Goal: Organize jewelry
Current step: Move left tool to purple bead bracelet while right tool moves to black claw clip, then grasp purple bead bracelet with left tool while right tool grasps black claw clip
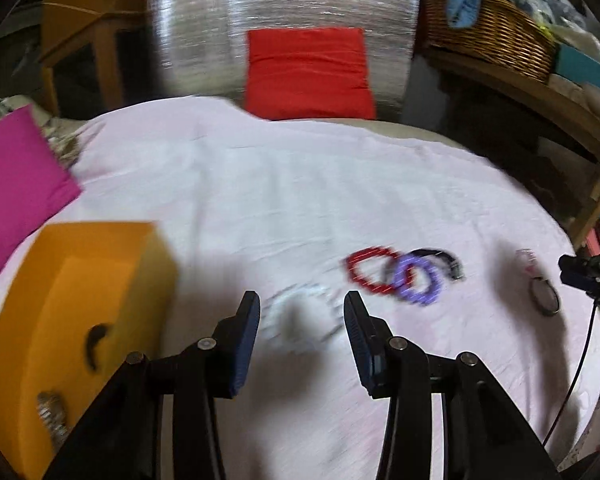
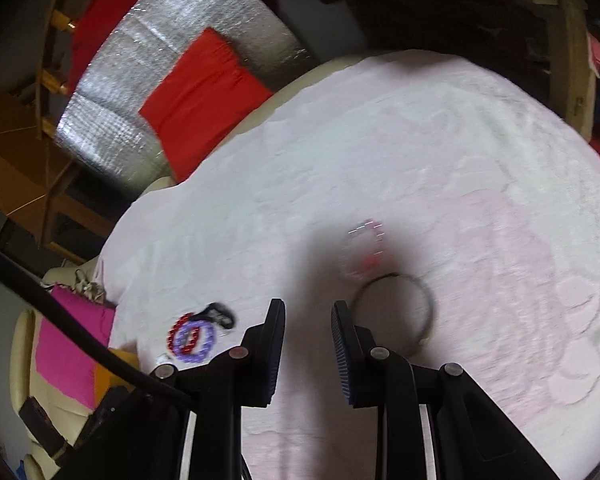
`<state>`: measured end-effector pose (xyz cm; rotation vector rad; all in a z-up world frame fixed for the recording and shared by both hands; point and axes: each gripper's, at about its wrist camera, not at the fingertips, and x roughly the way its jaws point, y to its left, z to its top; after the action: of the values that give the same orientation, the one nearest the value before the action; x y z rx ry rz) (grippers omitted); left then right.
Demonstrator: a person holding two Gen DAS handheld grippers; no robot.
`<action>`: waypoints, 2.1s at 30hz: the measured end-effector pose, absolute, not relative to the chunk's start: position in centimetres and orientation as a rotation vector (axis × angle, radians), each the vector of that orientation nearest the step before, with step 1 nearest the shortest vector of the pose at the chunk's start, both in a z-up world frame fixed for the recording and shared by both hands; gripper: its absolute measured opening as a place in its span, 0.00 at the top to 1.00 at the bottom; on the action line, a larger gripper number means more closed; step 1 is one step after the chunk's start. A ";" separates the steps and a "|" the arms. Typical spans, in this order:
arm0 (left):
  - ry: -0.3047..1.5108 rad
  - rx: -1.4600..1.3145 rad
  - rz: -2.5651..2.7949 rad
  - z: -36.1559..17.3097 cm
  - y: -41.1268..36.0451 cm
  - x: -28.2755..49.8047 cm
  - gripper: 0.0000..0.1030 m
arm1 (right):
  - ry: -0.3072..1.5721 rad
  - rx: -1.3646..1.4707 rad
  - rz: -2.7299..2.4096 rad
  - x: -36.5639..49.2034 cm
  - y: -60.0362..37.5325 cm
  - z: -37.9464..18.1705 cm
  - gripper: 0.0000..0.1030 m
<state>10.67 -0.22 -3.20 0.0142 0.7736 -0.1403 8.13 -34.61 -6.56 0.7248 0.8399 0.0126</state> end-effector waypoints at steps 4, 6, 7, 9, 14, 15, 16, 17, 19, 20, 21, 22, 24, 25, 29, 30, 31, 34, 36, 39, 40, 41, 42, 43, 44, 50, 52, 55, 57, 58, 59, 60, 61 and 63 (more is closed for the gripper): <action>0.783 0.014 -0.226 -4.1 -2.6 12.7 0.57 | 0.839 0.751 -0.014 7.7 -37.0 -7.2 0.74; 0.787 0.025 -0.264 -4.7 -3.7 13.7 0.57 | 0.843 0.765 -0.035 7.4 -38.1 -7.6 0.74; 0.791 0.026 -0.279 -4.9 -4.0 14.0 0.57 | 0.845 0.768 -0.040 7.3 -38.3 -7.8 0.74; 0.803 0.022 -0.314 -5.5 -4.9 14.5 0.57 | 0.846 0.780 -0.053 7.1 -39.1 -7.9 0.74; 0.855 0.034 -0.334 -6.8 -6.9 15.9 0.57 | 0.854 0.788 -0.049 7.3 -39.4 -8.2 0.74; 0.865 0.034 -0.345 -7.1 -7.0 16.0 0.57 | 0.854 0.784 -0.045 7.4 -39.4 -8.2 0.74; 0.874 0.036 -0.352 -7.3 -7.2 16.1 0.57 | 0.853 0.781 -0.041 7.4 -39.4 -8.1 0.74; 0.873 0.042 -0.349 -7.4 -7.2 16.0 0.59 | 0.853 0.777 -0.038 7.5 -39.3 -8.1 0.74; 0.873 0.046 -0.358 -7.4 -7.2 16.2 0.77 | 0.850 0.771 -0.034 7.3 -39.3 -8.1 0.74; 0.877 0.035 -0.368 -7.3 -7.1 16.1 0.88 | 0.847 0.767 -0.026 7.4 -39.1 -8.0 0.74; 0.880 0.015 -0.381 -7.2 -7.0 16.1 0.88 | 0.846 0.764 -0.021 7.7 -38.7 -8.0 0.74; 0.879 0.005 -0.387 -7.2 -6.8 15.9 0.90 | 0.846 0.753 -0.005 8.0 -38.2 -7.9 0.74; 0.866 0.005 -0.404 -6.6 -6.7 15.3 0.91 | 0.851 0.730 0.022 8.6 -36.9 -7.9 0.74; 0.854 0.005 -0.414 -6.1 -6.5 15.0 0.91 | 0.856 0.717 0.037 8.9 -36.2 -7.9 0.74; 0.799 0.012 -0.443 -4.5 -5.5 13.7 0.91 | 0.862 0.641 0.116 10.3 -32.5 -7.6 0.74; 0.790 0.013 -0.442 -4.1 -4.9 13.3 0.91 | 0.860 0.623 0.136 10.6 -31.6 -7.5 0.74; 0.789 0.004 -0.442 -3.8 -4.2 13.0 0.91 | 0.856 0.607 0.154 11.0 -30.7 -7.4 0.74; 0.789 -0.019 -0.437 -3.3 -2.6 12.4 0.91 | 0.846 0.577 0.198 11.8 -28.2 -7.2 0.74; 0.783 -0.027 -0.432 -3.0 -1.3 11.9 0.91 | 0.841 0.558 0.218 12.4 -26.7 -7.0 0.71; 0.780 -0.033 -0.424 -2.7 0.0 11.3 0.91 | 0.829 0.498 0.237 13.1 -24.3 -7.0 0.50; 0.779 -0.033 -0.421 -2.5 0.3 11.3 0.91 | 0.824 0.466 0.232 13.3 -23.4 -7.0 0.48; 0.777 -0.034 -0.419 -2.4 0.6 11.1 0.91 | 0.821 0.431 0.229 13.5 -22.6 -7.1 0.48; 0.773 -0.034 -0.418 -2.3 1.0 10.9 0.91 | 0.823 0.398 0.227 13.6 -21.9 -7.2 0.48; 0.770 -0.034 -0.417 -2.3 1.3 10.8 0.91 | 0.825 0.373 0.225 13.8 -21.4 -7.4 0.48; 0.766 -0.036 -0.412 -2.1 1.6 10.7 0.91 | 0.830 0.328 0.211 14.1 -20.6 -7.6 0.49; 0.772 -0.044 -0.382 -2.1 3.2 10.5 0.91 | 0.839 0.153 0.133 15.5 -18.1 -9.4 0.51; 0.774 -0.044 -0.374 -2.1 3.5 10.5 0.91 | 0.814 0.125 0.101 15.6 -18.1 -9.5 0.73; 0.776 -0.048 -0.360 -2.2 3.8 10.6 0.91 | 0.817 0.153 0.079 15.9 -19.0 -9.2 0.90; 0.770 -0.045 -0.346 -2.1 3.9 10.6 0.91 | 0.826 0.192 0.077 15.9 -19.8 -9.0 0.91; 0.767 -0.045 -0.341 -2.0 3.9 10.6 0.91 | 0.826 0.225 0.082 15.6 -20.4 -8.7 0.91; 0.763 -0.045 -0.337 -1.9 3.9 10.6 0.91 | 0.825 0.261 0.092 15.4 -21.1 -8.4 0.91; 0.759 -0.047 -0.334 -1.9 4.0 10.5 0.91 | 0.825 0.283 0.099 15.3 -21.6 -8.3 0.91; 0.756 -0.049 -0.332 -1.8 4.1 10.4 0.91 | 0.828 0.318 0.108 15.0 -22.2 -8.1 0.91; 0.748 -0.055 -0.327 -1.5 4.0 10.2 0.91 | 0.837 0.378 0.129 14.3 -23.0 -7.8 0.91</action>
<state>10.16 4.02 -1.55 -0.0554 0.7475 -0.3273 14.31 -23.00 -7.82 0.3778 0.8366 0.1288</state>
